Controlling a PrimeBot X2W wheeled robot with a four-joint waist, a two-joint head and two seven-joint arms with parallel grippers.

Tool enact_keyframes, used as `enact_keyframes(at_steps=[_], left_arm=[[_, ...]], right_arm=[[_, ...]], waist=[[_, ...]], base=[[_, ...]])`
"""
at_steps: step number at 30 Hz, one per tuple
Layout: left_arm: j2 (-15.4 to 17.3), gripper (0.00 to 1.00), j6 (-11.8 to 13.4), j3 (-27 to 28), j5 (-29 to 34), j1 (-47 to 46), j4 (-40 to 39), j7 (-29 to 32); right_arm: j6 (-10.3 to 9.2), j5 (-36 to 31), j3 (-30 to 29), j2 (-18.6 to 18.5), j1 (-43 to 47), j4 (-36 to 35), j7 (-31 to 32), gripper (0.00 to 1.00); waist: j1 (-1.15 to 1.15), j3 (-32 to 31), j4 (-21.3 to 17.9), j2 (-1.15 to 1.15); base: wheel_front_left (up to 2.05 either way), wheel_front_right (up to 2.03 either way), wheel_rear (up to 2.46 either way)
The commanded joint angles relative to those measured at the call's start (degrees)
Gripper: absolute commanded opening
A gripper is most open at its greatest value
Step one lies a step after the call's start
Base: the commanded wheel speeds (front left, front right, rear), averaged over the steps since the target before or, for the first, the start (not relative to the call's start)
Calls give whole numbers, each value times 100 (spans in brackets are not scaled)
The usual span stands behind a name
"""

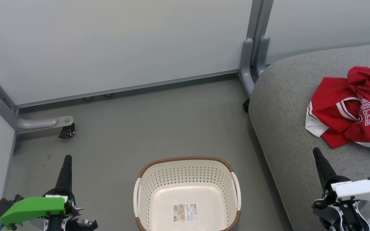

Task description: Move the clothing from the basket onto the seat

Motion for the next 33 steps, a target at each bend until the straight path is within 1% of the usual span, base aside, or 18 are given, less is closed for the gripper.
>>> enact_keyframes(at_steps=[1,21,33], left_arm=[[24,0,-36,35,-131,-138,7,33],[-4,0,-57,169,-863,-351,151,260],[-27,0,-57,192,-811,-332,149,283]], right_arm=[[-1,127,-35,-1,-87,12,36,0],[-1,879,-158,40,-247,118,262,0],[-1,835,-178,50,-239,117,276,0]], waist=[[0,7,1,13],[0,96,6,16],[0,97,6,16]], base=[[0,0,0],[0,0,0],[0,0,0]])
